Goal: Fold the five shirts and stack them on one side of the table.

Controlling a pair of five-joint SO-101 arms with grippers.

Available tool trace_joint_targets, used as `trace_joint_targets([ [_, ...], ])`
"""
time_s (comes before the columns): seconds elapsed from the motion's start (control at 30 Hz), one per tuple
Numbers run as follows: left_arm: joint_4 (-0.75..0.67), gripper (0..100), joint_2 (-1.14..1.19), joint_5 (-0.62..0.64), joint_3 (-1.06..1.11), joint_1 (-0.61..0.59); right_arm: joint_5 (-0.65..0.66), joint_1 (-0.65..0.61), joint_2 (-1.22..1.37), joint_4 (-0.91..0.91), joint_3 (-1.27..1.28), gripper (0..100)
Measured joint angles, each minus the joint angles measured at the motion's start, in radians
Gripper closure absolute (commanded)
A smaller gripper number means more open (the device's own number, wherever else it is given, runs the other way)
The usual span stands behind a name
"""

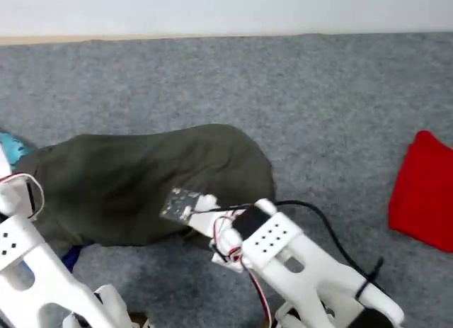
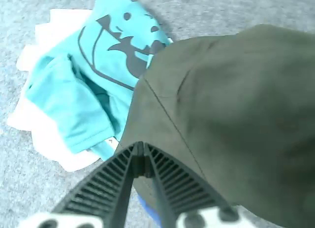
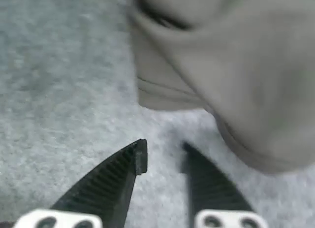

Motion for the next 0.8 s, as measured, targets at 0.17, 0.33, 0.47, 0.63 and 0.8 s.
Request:
trace_joint_targets([
  [0.17,0.0,100,0.0,0.0,0.0,-0.012,-0.037,-0.051,0.074,-0.094,0.0,75.3],
  [0.33,0.0,100,0.0,0.0,0.0,-0.014,-0.043,-0.057,0.178,-0.192,-0.005,75.3],
  [0.47,-0.002,100,0.0,0.0,0.011,-0.014,-0.046,-0.057,0.295,-0.21,-0.091,75.3],
  [0.63,-0.003,100,0.0,0.0,0.058,-0.014,-0.048,-0.057,0.468,-0.209,-0.201,75.6],
  [0.8,-0.003,100,0.0,0.0,0.072,-0.014,-0.048,-0.057,0.56,-0.141,-0.311,89.7],
])
